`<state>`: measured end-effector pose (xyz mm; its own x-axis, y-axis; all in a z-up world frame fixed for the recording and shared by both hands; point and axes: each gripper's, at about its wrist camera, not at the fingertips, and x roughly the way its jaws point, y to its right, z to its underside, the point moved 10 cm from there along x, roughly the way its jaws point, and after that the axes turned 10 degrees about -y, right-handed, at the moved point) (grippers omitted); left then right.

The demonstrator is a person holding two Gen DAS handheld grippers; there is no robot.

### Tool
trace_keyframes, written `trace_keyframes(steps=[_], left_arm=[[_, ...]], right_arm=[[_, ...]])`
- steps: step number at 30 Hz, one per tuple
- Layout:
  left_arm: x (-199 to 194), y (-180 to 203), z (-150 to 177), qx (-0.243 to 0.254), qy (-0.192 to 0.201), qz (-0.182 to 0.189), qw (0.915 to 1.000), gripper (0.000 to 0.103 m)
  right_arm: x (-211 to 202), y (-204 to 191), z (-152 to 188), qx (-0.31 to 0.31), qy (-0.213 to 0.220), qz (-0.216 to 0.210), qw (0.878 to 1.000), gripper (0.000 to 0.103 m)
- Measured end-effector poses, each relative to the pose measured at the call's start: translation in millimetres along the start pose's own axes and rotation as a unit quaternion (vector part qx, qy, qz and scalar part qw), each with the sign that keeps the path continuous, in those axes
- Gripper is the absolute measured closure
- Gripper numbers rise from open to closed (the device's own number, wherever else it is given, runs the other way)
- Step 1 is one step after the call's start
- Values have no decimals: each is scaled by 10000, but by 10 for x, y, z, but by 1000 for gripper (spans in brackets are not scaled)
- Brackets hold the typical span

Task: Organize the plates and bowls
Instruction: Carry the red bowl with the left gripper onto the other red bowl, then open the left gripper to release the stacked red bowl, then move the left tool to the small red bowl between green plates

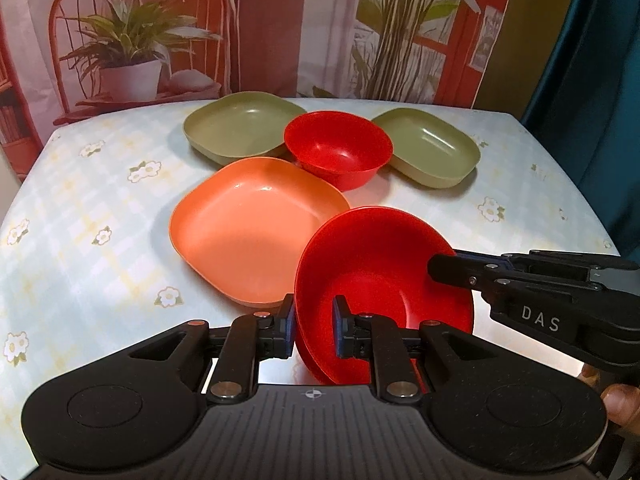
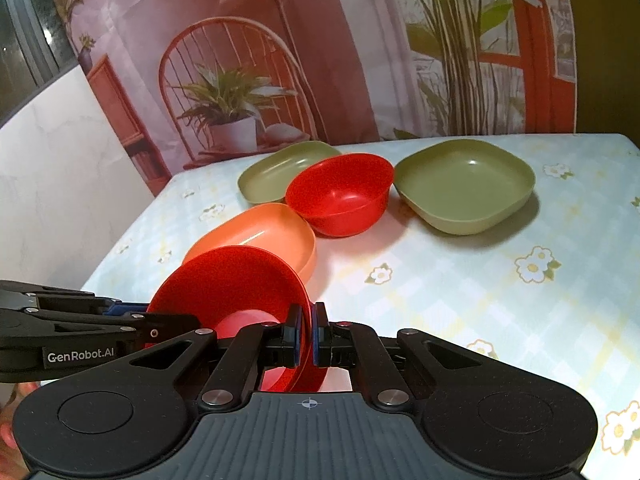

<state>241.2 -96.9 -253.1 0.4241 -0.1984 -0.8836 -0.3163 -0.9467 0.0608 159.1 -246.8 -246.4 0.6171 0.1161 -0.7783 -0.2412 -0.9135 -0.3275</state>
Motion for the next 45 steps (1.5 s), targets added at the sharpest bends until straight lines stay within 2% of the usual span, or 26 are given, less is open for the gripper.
trace_keyframes(steps=[17,18,22,24,32,45], left_arm=[[51,-31,15,-42,3,-93,9999,78],[42,-39,15,-58,21,-94,9999,76],[-19,-74,-10,-127,176,-147,9997,57],[-58,-90,-30,-137,260,-160,9994,54],[-152,-168,-143,-173,462,-218,9985,53],[-396,-293,-590,-103,968,-369,9946,53]], right_arm=[[33,18,40,-278,-23,299,9992,88],[27,16,38,-293,-15,325,9990,87],[9,22,27,-358,25,432,9984,85],[4,36,21,-368,34,483,9981,81],[-31,91,-50,-398,115,626,9972,57],[-172,211,-518,-602,394,707,9949,54]])
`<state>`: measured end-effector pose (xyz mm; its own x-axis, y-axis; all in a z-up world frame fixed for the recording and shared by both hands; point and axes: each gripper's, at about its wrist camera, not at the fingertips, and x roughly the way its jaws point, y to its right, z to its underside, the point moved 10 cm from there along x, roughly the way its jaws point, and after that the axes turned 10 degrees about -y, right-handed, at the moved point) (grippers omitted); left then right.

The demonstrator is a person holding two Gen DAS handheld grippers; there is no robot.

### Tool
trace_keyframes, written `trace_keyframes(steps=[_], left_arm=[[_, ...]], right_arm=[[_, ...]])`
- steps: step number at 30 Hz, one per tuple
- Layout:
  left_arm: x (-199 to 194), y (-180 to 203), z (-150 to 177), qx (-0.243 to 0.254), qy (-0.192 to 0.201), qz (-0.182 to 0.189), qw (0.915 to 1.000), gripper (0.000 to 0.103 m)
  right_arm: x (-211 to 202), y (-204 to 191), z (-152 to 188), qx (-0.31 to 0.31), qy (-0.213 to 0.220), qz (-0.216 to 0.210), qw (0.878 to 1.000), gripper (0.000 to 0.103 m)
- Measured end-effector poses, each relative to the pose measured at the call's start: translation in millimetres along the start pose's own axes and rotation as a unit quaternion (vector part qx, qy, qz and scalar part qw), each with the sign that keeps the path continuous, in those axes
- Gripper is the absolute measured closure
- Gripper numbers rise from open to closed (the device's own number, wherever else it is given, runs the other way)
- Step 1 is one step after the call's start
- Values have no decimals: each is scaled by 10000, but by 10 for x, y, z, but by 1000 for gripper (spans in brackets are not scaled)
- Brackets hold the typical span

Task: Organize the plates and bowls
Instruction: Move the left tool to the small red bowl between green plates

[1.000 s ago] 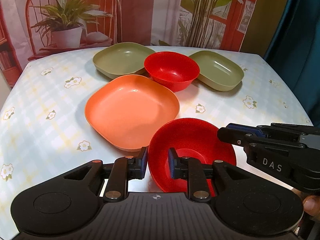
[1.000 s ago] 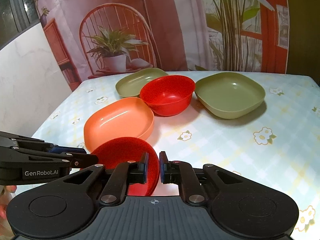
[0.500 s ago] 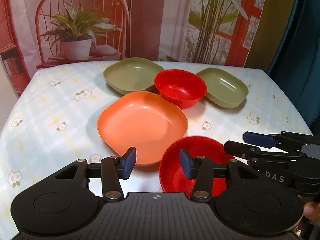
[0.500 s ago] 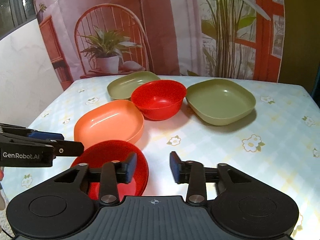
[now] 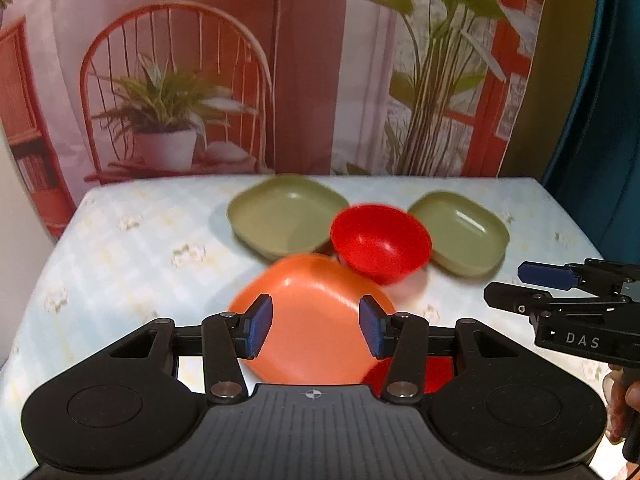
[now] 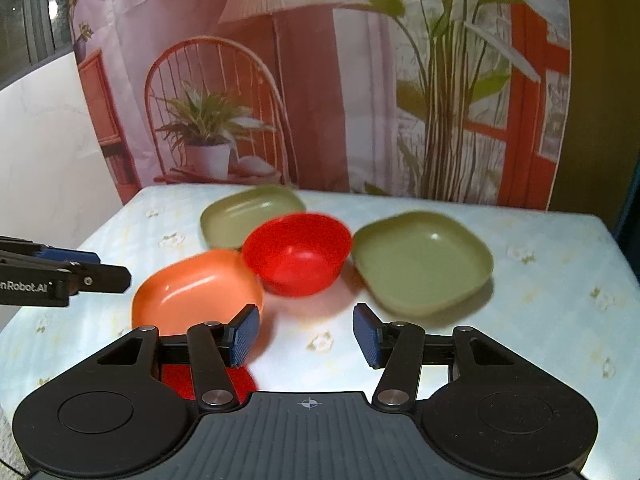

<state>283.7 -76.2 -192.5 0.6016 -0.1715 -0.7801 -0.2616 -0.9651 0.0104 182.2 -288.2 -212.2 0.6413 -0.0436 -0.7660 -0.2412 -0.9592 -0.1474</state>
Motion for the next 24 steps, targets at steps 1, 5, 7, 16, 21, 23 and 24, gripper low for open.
trace_keyframes(steps=[1,5,7,16,21,23,24], left_arm=[[-9,-2,-57,13,39,-5,10000,53],[-41,3,-268,47,174,-6,9998,53],[-57,12,-397,62,269,6,9996,53],[150,184,-846,115,494,140,9986,53],[508,231,-884,393,419,112,9983,53],[641,220,-857,498,345,121,9981,53],[710,209,-840,526,300,150,9981,53]], right_arm=[[-5,19,-44,-5,23,8,10000,54],[-45,132,-253,-26,151,81,9999,54],[-59,211,-358,2,212,123,9997,54],[134,585,-654,183,266,293,9990,55],[402,595,-645,269,148,206,9993,56],[533,570,-623,320,66,123,9994,58],[579,548,-609,327,41,102,9994,59]])
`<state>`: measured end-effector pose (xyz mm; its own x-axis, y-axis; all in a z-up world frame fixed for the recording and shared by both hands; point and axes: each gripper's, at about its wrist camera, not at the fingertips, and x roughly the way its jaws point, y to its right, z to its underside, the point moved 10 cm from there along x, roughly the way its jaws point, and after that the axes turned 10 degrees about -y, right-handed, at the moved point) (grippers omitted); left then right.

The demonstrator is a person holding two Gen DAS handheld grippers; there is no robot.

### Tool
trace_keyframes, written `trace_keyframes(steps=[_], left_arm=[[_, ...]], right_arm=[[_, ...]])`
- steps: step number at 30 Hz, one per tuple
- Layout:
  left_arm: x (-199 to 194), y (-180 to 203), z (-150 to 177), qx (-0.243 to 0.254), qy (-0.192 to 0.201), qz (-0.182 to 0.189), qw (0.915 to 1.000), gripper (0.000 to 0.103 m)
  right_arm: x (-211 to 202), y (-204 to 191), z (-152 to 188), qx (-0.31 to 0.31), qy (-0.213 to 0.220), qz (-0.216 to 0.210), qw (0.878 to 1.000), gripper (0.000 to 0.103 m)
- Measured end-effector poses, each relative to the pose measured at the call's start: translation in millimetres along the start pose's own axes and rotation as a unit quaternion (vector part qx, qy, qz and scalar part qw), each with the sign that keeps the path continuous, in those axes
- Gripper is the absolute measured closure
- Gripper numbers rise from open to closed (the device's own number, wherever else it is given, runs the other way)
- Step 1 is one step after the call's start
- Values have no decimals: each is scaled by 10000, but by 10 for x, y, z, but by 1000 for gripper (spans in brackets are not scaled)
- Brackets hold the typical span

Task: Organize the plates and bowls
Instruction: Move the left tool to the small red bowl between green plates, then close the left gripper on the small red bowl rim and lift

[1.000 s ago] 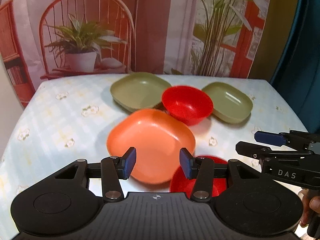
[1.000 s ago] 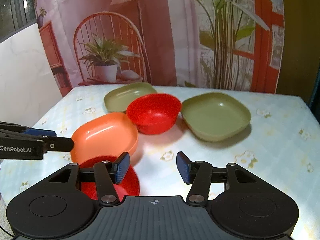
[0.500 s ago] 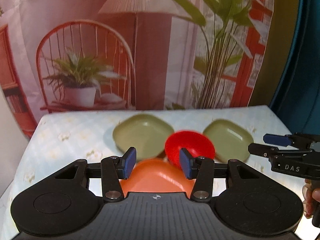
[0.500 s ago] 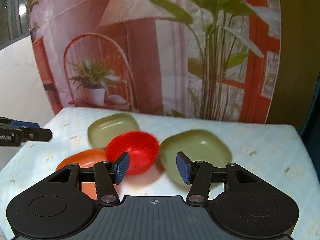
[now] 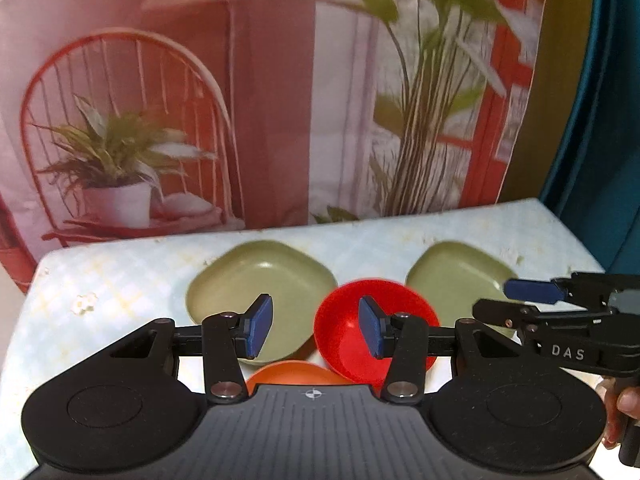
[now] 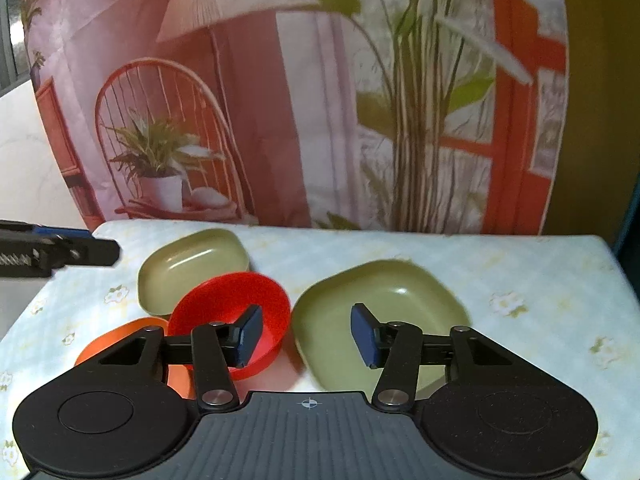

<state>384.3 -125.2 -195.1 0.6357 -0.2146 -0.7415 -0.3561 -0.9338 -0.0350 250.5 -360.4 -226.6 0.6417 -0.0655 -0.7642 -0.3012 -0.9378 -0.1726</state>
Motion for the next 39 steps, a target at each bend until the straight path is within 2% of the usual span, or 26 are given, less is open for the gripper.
trace_keyframes(steps=[5,9,14,19,27,29,30,33,39], left_arm=[[292,-74,84,-62,-245,154,9996,53],[443,-93,131,-83,-412,342,9985,58],[549,-104,158,-56,-471,398,9981,61],[627,-66,187,-34,-541,489,9973,71],[699,-21,202,-44,-568,534,9969,73],[720,-12,208,-36,-582,547,9968,75],[731,-2,215,-26,-600,552,9967,80],[744,8,223,-9,-597,563,9966,82],[705,-10,223,-34,-521,537,9972,84]], right_arm=[[260,-107,49,15,-135,-88,9999,63],[413,-187,81,35,-216,-176,9996,66],[538,-245,113,39,-295,-207,9993,79],[595,-266,141,47,-324,-217,9992,82],[609,-229,155,143,-330,-228,9991,82],[625,-224,156,162,-347,-241,9990,82],[635,-219,156,165,-357,-244,9989,82],[665,-215,170,197,-393,-274,9987,82],[655,-206,174,232,-334,-268,9988,90]])
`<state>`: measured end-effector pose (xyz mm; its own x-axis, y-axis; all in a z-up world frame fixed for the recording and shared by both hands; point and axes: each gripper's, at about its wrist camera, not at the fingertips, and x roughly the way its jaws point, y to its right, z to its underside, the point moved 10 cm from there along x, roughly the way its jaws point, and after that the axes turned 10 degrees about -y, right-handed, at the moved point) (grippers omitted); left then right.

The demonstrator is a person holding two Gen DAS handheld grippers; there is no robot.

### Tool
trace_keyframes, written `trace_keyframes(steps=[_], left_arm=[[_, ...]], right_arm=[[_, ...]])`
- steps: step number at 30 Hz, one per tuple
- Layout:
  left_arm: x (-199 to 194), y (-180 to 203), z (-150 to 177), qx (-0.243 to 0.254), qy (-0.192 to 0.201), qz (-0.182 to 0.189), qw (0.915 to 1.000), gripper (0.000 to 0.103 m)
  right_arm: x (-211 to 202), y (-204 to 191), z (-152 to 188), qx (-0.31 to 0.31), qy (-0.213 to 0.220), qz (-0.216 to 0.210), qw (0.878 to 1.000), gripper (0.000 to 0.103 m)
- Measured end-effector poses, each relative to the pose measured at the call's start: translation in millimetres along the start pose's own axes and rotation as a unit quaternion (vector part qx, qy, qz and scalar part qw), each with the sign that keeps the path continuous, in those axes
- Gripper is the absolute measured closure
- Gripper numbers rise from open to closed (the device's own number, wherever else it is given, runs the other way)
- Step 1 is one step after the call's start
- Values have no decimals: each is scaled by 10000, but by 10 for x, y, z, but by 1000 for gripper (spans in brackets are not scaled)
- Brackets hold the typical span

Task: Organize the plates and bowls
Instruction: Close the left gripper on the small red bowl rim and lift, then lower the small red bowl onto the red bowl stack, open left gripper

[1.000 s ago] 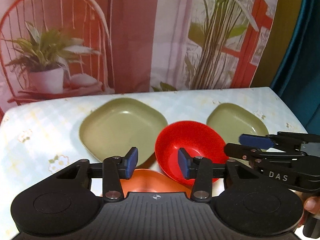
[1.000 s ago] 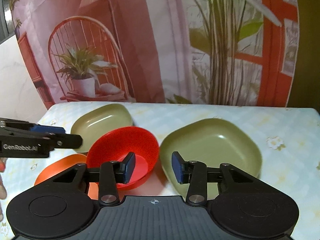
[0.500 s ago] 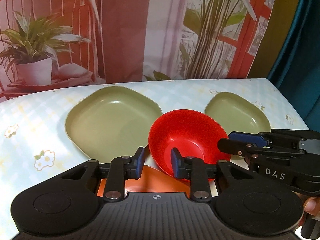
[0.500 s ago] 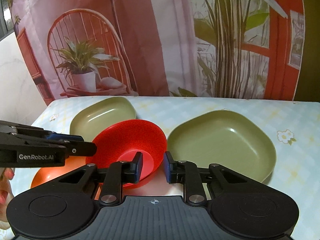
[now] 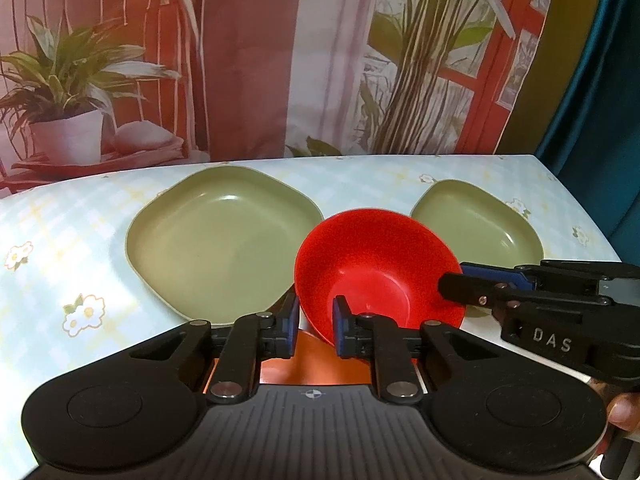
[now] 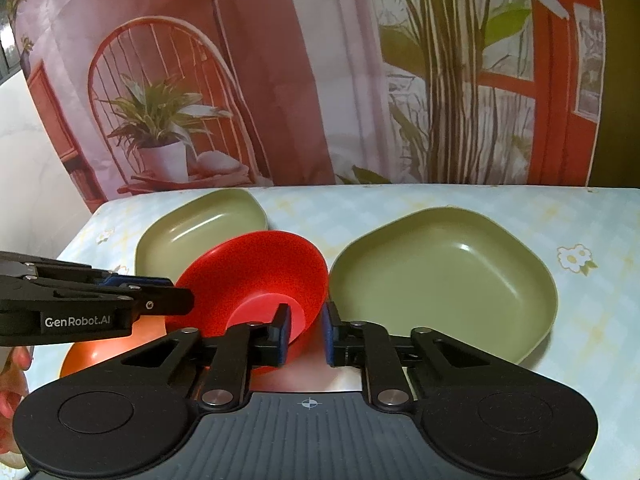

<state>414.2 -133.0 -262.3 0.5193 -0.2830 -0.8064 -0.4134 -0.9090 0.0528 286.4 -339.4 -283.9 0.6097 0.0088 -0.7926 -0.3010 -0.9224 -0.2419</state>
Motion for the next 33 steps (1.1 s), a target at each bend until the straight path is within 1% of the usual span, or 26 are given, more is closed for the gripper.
trace_keyframes(steps=[3,10,18,24,33], left_arm=[[-66,12,-7,40,103,-37,9999,84],[-331,72,-22,108,369,-87,9992,84],[-744,211,68,192,607,-38,9980,84],[-1047,328,255,120,731,19,9972,84],[-1256,438,721,-77,612,126,9980,84]], right_arm=[[-49,-4,-7,5,50,-42,10000,91],[-218,-59,-14,5,168,-80,9998,91],[-574,-136,8,22,371,-170,9992,91],[-886,-245,113,-43,472,-194,9987,91],[-1277,-461,470,-133,474,-222,9985,91]])
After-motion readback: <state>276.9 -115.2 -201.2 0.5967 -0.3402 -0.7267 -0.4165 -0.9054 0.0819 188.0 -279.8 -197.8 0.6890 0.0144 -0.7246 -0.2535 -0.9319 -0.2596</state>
